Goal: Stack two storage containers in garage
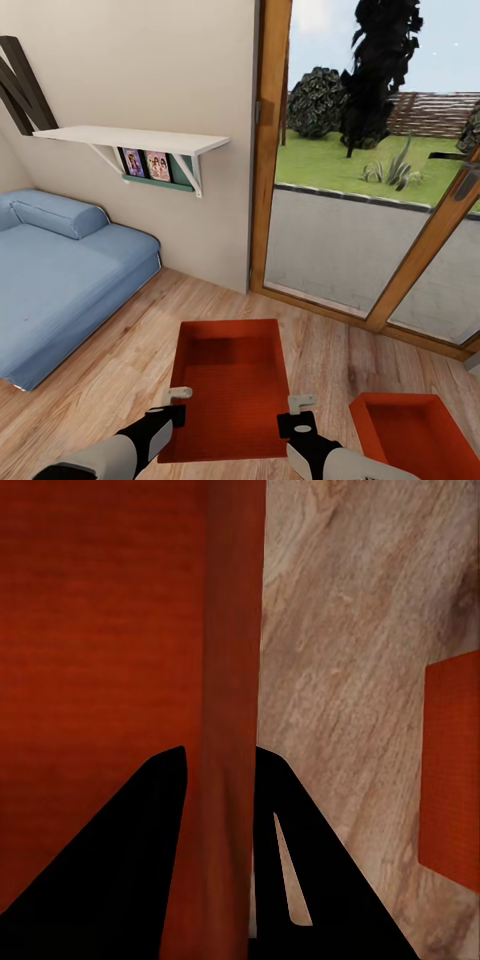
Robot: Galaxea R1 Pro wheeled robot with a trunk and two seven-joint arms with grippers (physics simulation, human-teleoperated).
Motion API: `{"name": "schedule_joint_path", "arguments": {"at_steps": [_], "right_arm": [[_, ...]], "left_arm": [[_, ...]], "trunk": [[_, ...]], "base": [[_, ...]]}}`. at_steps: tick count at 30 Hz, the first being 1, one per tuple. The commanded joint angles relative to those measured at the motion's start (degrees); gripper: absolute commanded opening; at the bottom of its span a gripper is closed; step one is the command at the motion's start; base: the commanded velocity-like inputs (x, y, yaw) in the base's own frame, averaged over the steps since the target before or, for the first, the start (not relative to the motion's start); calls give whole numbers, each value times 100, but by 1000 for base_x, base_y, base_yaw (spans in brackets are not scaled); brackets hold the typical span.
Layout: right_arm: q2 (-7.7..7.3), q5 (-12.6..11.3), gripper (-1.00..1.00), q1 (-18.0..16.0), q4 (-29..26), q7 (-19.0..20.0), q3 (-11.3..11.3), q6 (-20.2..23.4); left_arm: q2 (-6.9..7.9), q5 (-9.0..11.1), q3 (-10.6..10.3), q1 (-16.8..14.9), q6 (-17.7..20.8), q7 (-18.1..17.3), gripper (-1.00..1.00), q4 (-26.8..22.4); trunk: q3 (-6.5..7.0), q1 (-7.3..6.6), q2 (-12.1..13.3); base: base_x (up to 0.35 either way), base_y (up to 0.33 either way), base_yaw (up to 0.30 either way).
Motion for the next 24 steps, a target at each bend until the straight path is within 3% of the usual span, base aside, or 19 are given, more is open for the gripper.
{"name": "schedule_joint_path", "arguments": {"at_steps": [1,24], "right_arm": [[0,13,-100,-6,-1,-62,7,-75],[0,26,-100,-7,-1,-50,13,-113]], "left_arm": [[28,59,144,1,36,55,-100,9],[37,59,153,3,34,57,-100,9]], "trunk": [[-7,1,-7],[-7,1,-7]], "base": [[0,0,0],[0,0,0]]}}
